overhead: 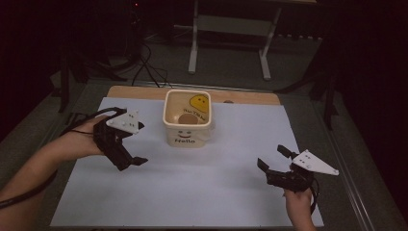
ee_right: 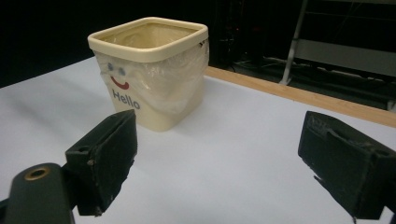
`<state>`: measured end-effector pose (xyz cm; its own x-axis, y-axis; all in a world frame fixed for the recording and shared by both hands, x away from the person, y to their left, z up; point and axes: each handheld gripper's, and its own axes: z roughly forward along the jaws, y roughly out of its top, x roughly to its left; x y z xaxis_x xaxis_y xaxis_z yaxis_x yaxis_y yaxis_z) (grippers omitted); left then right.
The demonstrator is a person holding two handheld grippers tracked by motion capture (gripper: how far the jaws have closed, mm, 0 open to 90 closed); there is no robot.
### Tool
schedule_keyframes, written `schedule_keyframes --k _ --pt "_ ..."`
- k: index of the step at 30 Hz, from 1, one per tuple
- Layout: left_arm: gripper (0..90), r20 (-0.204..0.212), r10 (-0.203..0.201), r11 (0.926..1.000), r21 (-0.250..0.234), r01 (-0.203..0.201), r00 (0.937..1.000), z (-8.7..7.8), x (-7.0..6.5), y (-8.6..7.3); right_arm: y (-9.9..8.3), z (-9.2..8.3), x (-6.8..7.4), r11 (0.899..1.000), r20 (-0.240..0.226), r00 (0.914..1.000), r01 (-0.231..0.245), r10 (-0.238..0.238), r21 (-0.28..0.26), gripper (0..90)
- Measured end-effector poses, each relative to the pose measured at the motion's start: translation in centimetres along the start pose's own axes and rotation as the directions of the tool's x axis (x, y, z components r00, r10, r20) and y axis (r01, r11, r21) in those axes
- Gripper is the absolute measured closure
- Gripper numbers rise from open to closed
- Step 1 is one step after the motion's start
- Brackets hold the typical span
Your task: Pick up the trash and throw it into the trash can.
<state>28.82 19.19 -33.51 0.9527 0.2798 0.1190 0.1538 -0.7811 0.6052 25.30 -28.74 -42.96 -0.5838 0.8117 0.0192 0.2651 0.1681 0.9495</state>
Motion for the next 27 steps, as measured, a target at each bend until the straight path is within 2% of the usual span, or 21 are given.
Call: schedule_keyframes --k 2,6,9,14,22,27 --pt "1.8 -0.003 0.001 1.0000 0.001 -0.001 1.0000 0.2 -0.2 -0.3 0.0 0.0 0.0 1.000 0.002 1.0000 0.005 -0.005 0.000 11.8" --pt "1.8 0.004 -0.024 0.9994 -0.025 0.024 0.9997 0.9 -0.9 -1.5 0.0 0.0 0.0 1.000 0.002 1.0000 0.006 -0.006 0.002 11.8" --pt "1.8 0.022 -0.049 0.9978 -0.044 0.050 0.9986 1.3 -1.4 -2.1 0.0 0.0 0.0 1.000 0.004 0.9999 0.010 -0.010 0.002 11.7" --pt "1.8 0.042 -0.057 0.9961 -0.065 0.060 0.9975 2.4 -2.8 -3.1 0.0 0.0 0.0 1.000 0.005 0.9999 0.010 -0.010 0.003 11.7" --pt "1.8 0.063 -0.083 0.9841 -0.152 0.092 0.9945 3.9 -3.8 -5.0 -0.1 0.2 0.0 1.000 0.003 0.9998 0.017 -0.017 0.004 11.7" --pt "1.8 0.091 -0.103 0.9793 -0.165 0.117 0.9905 5.0 -4.3 -5.9 -0.1 0.2 0.0 1.000 0.005 0.9998 0.018 -0.018 0.008 11.7"
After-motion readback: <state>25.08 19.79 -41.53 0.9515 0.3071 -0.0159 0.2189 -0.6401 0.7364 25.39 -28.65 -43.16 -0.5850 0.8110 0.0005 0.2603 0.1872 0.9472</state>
